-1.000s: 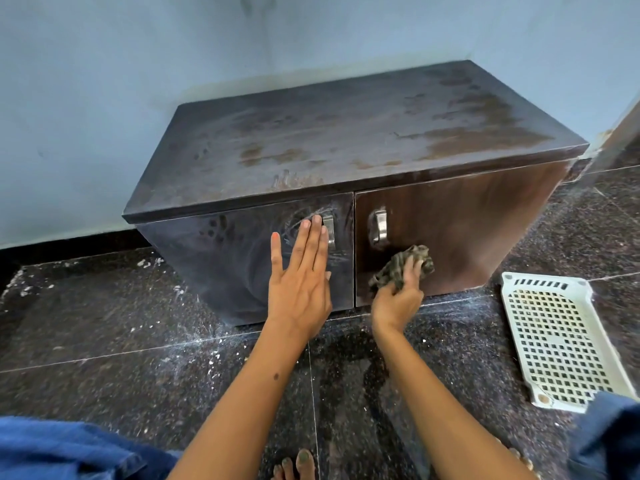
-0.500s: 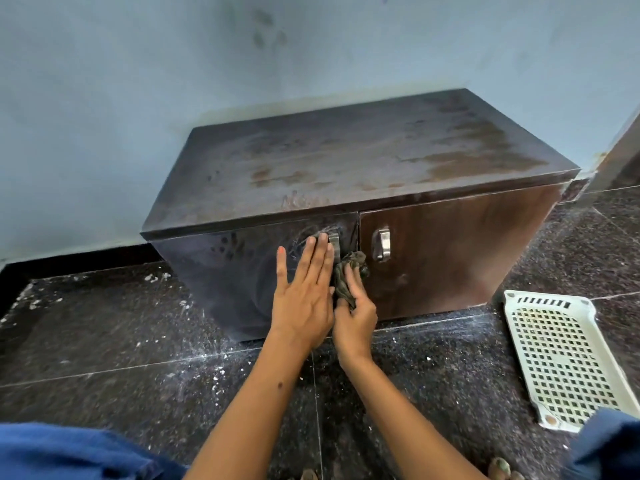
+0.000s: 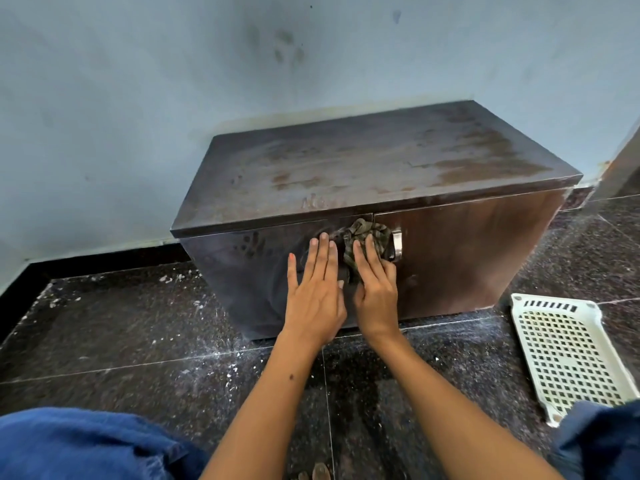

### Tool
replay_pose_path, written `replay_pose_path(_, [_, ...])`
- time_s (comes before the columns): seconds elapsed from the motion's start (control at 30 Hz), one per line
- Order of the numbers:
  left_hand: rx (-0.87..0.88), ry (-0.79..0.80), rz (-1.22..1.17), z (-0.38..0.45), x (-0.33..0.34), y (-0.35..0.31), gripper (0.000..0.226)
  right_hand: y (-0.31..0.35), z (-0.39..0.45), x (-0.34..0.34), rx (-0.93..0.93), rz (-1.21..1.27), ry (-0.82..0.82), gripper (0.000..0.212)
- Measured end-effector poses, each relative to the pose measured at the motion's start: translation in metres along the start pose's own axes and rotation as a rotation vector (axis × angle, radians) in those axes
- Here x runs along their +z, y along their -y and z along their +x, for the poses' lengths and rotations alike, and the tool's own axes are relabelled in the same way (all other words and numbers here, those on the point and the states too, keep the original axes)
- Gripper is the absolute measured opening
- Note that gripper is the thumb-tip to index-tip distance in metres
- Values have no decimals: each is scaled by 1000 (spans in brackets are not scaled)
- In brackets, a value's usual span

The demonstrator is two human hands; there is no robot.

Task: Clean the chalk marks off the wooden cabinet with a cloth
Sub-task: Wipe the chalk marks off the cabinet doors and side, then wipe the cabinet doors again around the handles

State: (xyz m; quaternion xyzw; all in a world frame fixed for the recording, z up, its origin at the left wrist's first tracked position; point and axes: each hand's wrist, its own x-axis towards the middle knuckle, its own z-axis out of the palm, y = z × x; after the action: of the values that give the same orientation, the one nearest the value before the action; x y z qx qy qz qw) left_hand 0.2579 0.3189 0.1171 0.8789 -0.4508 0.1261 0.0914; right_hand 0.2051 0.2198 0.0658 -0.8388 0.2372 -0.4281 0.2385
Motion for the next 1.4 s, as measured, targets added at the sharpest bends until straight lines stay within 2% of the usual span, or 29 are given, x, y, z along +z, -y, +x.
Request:
replay_pose_path(0.07, [-28,86,-73,-1,-3,0,65,1,-2,-2,24,7,26,75])
replay_pose_path(0.2, [-134,231,-321,1,-7,-10,57,7,-10,-11,133,69,96,69])
replay_pose_path(0.27, [-145,281,-400,3,-9,-14,57,6,-18,-11,260,182,160,64])
replay_pose_path(0.3, [-138,288,-401,4,-9,-14,58,6,-20,-11,392,303,157,60])
replay_pose_path(0.33, [-133,288,-384,4,-9,-13,58,9,-21,-11,568,465,101,56])
replay_pose_path(0.4, [-124,284,-345,3,-10,-12,58,20,-20,-14,886,732,-110,52])
replay_pose_path(0.43, [-125,285,-346,2,-11,-11,58,27,-20,-16,914,742,-209,53])
replay_pose_path(0.5, [-140,277,-412,1,-11,-11,57,41,-18,-24,702,622,-292,55])
replay_pose_path(0.6, [-196,244,-589,4,-12,-13,55,47,-2,-25,179,323,-268,50])
replay_pose_path(0.63, [-209,234,-628,4,-11,-14,54,42,5,-21,80,245,-233,47])
replay_pose_path(0.73, [-208,232,-697,2,-9,-13,53,24,12,-7,45,126,-95,48])
replay_pose_path(0.83, [-189,218,-710,2,-5,-11,61,8,2,-2,27,47,-24,51])
replay_pose_path(0.9, [-178,210,-721,2,-3,-12,66,6,-2,-6,50,86,34,52])
replay_pose_path(0.97, [-169,202,-728,1,-1,-14,64,12,-8,-13,244,217,43,50])
replay_pose_path(1.0, [-173,202,-743,0,-1,-14,61,15,-8,-18,466,365,5,46])
replay_pose_path(1.07, [-204,183,-799,1,0,-14,56,19,-4,-29,1029,908,-83,44])
replay_pose_path(1.1, [-223,149,-840,1,-2,-16,56,15,-4,-35,1209,1160,-35,42])
replay_pose_path(1.13, [-252,100,-895,1,-4,-20,58,13,-4,-42,1287,1338,63,42])
replay_pose_path(1.2, [-370,-21,-1015,2,-14,-31,54,12,-1,-53,1261,1407,255,64])
replay_pose_path(1.23, [-474,-63,-1069,3,-20,-36,51,12,4,-57,1206,1410,318,69])
replay_pose_path(1.33, [-855,-7,-1355,15,-31,-40,61,22,21,-70,967,1443,430,42])
replay_pose_path(1.4, [-998,101,-1576,20,-36,-38,75,28,30,-77,823,1380,475,38])
